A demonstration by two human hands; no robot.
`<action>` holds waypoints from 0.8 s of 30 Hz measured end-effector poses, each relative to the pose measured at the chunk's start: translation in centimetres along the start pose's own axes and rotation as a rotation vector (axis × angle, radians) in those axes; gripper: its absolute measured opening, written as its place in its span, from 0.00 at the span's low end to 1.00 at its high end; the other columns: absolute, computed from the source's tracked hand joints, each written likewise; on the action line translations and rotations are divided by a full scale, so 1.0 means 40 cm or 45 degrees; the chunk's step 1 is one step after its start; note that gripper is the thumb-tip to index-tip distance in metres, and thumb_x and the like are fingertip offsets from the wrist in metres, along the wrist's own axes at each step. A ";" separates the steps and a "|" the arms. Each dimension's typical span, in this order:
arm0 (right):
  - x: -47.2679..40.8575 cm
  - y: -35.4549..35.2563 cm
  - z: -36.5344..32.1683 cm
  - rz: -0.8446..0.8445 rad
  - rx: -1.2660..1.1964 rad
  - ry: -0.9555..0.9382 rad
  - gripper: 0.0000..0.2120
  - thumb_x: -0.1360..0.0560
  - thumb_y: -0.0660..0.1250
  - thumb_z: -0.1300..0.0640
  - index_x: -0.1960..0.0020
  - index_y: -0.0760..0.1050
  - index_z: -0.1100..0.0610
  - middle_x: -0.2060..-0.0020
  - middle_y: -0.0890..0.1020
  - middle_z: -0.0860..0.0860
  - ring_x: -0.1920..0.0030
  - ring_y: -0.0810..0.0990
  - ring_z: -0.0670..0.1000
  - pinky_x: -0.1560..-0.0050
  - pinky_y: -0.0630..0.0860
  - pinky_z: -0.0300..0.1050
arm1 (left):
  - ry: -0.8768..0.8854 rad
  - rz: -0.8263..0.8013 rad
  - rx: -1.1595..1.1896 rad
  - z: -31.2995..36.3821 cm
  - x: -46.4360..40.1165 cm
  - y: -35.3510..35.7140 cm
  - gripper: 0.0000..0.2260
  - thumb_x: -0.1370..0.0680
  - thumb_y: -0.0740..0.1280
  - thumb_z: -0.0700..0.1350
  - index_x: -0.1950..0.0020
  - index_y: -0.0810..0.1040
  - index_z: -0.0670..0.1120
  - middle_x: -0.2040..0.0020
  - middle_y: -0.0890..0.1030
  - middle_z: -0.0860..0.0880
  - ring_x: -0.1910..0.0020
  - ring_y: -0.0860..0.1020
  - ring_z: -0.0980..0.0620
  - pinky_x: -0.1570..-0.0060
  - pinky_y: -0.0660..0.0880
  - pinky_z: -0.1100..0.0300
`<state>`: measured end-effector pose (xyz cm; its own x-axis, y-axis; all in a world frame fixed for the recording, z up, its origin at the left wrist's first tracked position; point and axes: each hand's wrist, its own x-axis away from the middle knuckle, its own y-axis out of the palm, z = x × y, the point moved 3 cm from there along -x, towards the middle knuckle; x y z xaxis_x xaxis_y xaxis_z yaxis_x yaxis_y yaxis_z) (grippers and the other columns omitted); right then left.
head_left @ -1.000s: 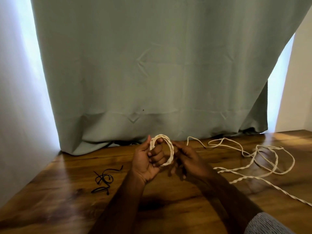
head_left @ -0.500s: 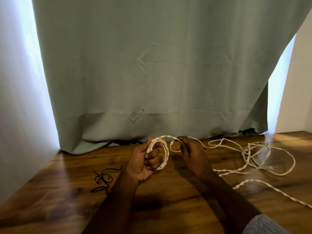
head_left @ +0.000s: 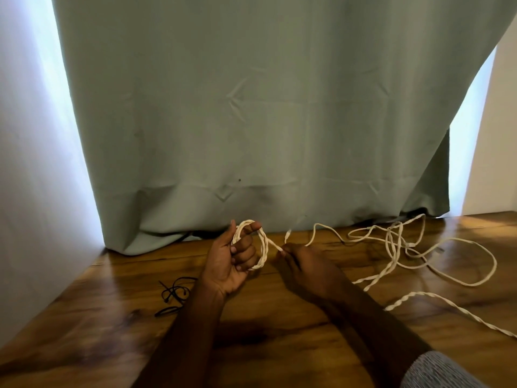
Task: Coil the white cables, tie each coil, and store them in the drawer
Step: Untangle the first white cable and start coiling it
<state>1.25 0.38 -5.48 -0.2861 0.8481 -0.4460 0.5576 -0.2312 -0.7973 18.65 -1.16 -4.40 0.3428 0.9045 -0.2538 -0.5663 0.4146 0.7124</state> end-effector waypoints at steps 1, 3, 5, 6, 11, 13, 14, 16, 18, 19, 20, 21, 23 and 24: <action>-0.003 -0.011 0.002 0.073 0.015 0.018 0.13 0.15 0.55 0.44 0.43 0.77 0.47 0.61 0.80 0.44 0.63 0.77 0.44 0.64 0.70 0.39 | -0.018 -0.011 -0.029 0.000 0.003 -0.001 0.25 0.18 0.54 0.53 0.49 0.82 0.36 0.78 0.59 0.54 0.79 0.50 0.58 0.83 0.54 0.68; -0.011 -0.033 0.014 0.200 0.093 0.065 0.14 0.15 0.55 0.48 0.39 0.77 0.51 0.56 0.82 0.50 0.61 0.76 0.46 0.61 0.70 0.41 | -0.066 -0.028 -0.094 -0.005 0.007 -0.001 0.25 0.18 0.53 0.53 0.49 0.82 0.36 0.77 0.58 0.53 0.80 0.51 0.58 0.81 0.52 0.68; -0.019 -0.046 0.027 0.284 0.179 0.119 0.14 0.14 0.56 0.50 0.37 0.76 0.53 0.53 0.83 0.54 0.60 0.74 0.48 0.59 0.69 0.41 | -0.114 -0.028 -0.156 -0.012 0.007 -0.002 0.24 0.18 0.53 0.53 0.49 0.80 0.36 0.78 0.61 0.54 0.82 0.53 0.59 0.80 0.50 0.67; -0.021 -0.050 0.031 0.308 0.203 0.140 0.14 0.15 0.56 0.50 0.36 0.76 0.53 0.52 0.83 0.54 0.59 0.74 0.49 0.59 0.68 0.41 | -0.129 -0.023 -0.179 -0.014 0.007 -0.003 0.23 0.18 0.53 0.53 0.49 0.79 0.35 0.79 0.62 0.53 0.83 0.56 0.60 0.80 0.50 0.67; -0.021 -0.046 0.026 0.312 0.232 0.143 0.13 0.15 0.56 0.50 0.36 0.76 0.53 0.54 0.83 0.53 0.60 0.74 0.49 0.62 0.66 0.39 | -0.121 0.031 -0.177 -0.014 0.003 -0.012 0.22 0.18 0.54 0.53 0.49 0.77 0.36 0.78 0.62 0.53 0.84 0.59 0.60 0.81 0.52 0.68; -0.022 -0.038 0.022 0.284 0.210 0.137 0.13 0.15 0.56 0.50 0.36 0.76 0.52 0.55 0.82 0.52 0.61 0.75 0.49 0.62 0.67 0.40 | -0.090 0.054 -0.156 -0.011 0.000 -0.016 0.22 0.17 0.54 0.53 0.49 0.78 0.37 0.78 0.62 0.53 0.84 0.59 0.60 0.82 0.53 0.69; -0.021 -0.033 0.020 0.272 0.200 0.128 0.14 0.15 0.56 0.49 0.37 0.76 0.52 0.56 0.81 0.51 0.61 0.76 0.48 0.62 0.69 0.41 | -0.073 0.069 -0.148 -0.011 -0.001 -0.016 0.22 0.17 0.53 0.53 0.49 0.79 0.37 0.78 0.62 0.54 0.84 0.59 0.60 0.82 0.54 0.69; -0.015 -0.020 0.011 0.245 0.167 0.098 0.14 0.15 0.55 0.48 0.38 0.76 0.51 0.59 0.80 0.48 0.63 0.76 0.47 0.63 0.72 0.42 | -0.040 0.081 -0.118 -0.009 -0.003 -0.015 0.22 0.17 0.53 0.53 0.48 0.78 0.37 0.78 0.62 0.54 0.84 0.59 0.60 0.83 0.54 0.69; -0.007 -0.006 -0.002 0.211 0.138 0.066 0.14 0.15 0.55 0.46 0.41 0.76 0.50 0.60 0.80 0.47 0.64 0.77 0.45 0.64 0.73 0.42 | -0.006 0.081 -0.078 -0.005 -0.003 -0.008 0.21 0.18 0.54 0.53 0.47 0.77 0.37 0.78 0.62 0.54 0.83 0.57 0.60 0.83 0.54 0.68; -0.005 0.003 -0.008 0.195 0.139 0.054 0.13 0.15 0.55 0.45 0.42 0.76 0.49 0.60 0.80 0.47 0.64 0.77 0.45 0.65 0.72 0.42 | 0.012 0.087 -0.060 -0.003 -0.003 -0.004 0.21 0.19 0.55 0.53 0.47 0.77 0.37 0.78 0.62 0.54 0.83 0.56 0.60 0.84 0.54 0.68; -0.005 0.011 -0.013 0.182 0.148 0.043 0.13 0.15 0.54 0.44 0.43 0.75 0.49 0.60 0.81 0.47 0.63 0.77 0.46 0.65 0.71 0.42 | 0.027 0.095 -0.045 -0.001 -0.002 0.000 0.21 0.19 0.56 0.53 0.47 0.78 0.37 0.78 0.62 0.54 0.83 0.55 0.60 0.84 0.55 0.68; -0.007 0.021 -0.015 0.165 0.160 0.039 0.14 0.15 0.53 0.43 0.44 0.75 0.48 0.60 0.81 0.47 0.63 0.78 0.47 0.65 0.71 0.43 | 0.038 0.103 -0.033 -0.001 -0.002 0.003 0.21 0.19 0.56 0.53 0.47 0.78 0.36 0.78 0.61 0.54 0.82 0.54 0.60 0.85 0.55 0.67; -0.011 0.035 -0.016 0.109 0.167 0.035 0.15 0.15 0.52 0.42 0.44 0.74 0.47 0.58 0.81 0.48 0.61 0.78 0.48 0.62 0.74 0.45 | 0.048 0.109 -0.018 -0.001 -0.002 0.008 0.22 0.19 0.56 0.53 0.46 0.79 0.36 0.78 0.61 0.54 0.79 0.50 0.59 0.85 0.56 0.67; -0.010 0.040 -0.016 0.066 0.177 0.026 0.15 0.15 0.52 0.42 0.43 0.74 0.48 0.57 0.81 0.48 0.60 0.78 0.48 0.60 0.76 0.45 | 0.049 0.110 -0.014 -0.002 -0.001 0.010 0.22 0.19 0.56 0.53 0.44 0.78 0.35 0.78 0.61 0.54 0.78 0.50 0.58 0.85 0.56 0.67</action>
<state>2.75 -0.03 -6.30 -0.2427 0.8427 -0.4807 0.4573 -0.3376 -0.8227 18.37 -1.02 -4.16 0.2635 0.9399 -0.2171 -0.6007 0.3360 0.7255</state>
